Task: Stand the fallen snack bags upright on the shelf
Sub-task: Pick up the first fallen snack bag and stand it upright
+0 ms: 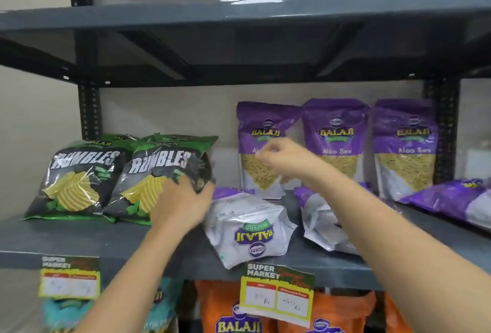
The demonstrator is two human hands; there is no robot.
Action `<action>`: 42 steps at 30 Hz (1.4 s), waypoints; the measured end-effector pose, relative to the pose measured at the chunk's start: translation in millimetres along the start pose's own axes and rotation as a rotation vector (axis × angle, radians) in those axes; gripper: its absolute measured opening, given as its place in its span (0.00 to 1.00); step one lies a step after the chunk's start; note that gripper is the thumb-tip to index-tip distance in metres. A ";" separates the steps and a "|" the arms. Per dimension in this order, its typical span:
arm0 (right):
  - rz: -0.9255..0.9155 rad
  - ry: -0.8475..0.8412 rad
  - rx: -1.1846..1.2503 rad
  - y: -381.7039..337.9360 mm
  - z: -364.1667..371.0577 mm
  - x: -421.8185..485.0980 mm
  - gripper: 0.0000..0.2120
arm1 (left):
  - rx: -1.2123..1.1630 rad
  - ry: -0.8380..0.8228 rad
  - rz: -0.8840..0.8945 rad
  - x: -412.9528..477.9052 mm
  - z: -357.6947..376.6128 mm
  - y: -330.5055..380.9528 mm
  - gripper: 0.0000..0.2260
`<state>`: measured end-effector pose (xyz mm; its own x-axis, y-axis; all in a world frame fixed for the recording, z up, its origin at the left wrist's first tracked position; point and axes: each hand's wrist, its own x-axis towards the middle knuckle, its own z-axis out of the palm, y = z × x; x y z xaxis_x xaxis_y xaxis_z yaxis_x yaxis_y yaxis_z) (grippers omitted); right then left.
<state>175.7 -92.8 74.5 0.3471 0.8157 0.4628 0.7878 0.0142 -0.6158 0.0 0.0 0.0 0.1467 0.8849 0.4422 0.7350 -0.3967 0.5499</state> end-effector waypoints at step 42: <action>0.472 -0.041 1.094 32.9 -13.9 51.0 0.47 | -0.324 0.200 0.416 6.6 43.7 22.2 0.47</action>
<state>226.4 -58.7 86.7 0.4535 0.8905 0.0356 -0.2730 0.1768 -0.9456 46.2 7.7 -15.8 0.2290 0.5864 0.7770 0.3962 -0.7853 0.4758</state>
